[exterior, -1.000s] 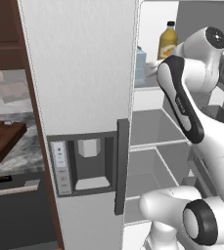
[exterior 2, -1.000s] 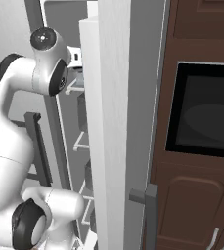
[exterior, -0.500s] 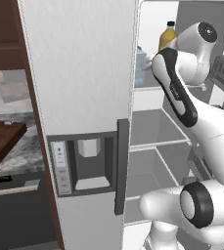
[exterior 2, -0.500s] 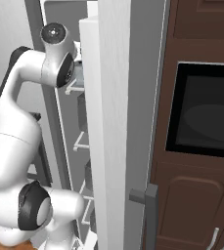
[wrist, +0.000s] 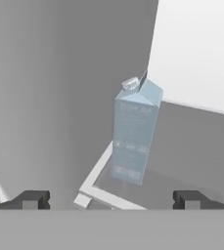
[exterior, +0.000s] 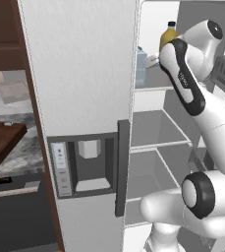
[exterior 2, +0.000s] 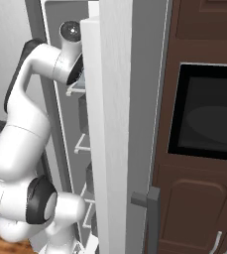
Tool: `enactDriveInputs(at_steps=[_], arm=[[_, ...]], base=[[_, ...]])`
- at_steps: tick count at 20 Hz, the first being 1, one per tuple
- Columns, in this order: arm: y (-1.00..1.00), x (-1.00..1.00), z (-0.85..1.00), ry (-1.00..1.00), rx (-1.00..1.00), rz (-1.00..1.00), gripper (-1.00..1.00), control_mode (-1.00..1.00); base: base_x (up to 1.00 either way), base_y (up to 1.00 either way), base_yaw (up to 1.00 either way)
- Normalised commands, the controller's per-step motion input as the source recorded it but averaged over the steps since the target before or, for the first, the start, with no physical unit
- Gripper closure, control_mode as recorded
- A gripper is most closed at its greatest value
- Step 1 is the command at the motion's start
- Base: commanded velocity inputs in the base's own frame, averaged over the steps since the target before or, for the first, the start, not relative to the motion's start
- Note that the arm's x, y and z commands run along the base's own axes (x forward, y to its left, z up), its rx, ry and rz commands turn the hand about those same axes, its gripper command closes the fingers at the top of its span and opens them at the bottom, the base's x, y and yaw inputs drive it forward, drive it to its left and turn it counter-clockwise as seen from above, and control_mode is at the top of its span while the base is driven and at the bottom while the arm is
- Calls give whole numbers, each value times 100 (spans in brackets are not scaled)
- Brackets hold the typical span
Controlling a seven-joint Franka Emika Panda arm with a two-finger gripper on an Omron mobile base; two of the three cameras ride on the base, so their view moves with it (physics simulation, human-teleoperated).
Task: Take out the milk from the fridge and place it on the tray on the counter. Then take the sugar cube near the tray and place it in the tray.
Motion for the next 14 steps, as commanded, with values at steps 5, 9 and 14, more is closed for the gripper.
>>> enactDriveInputs(at_steps=[5, 9, 14], arm=[[0, 14, 0, 0, 0, 11, -100, -100], [0, 5, 0, -4, 0, 13, -100, -100], [0, 8, 0, -2, 0, 12, -100, -100]], base=[[0, 0, 0], [0, 0, 0], [0, 0, 0]])
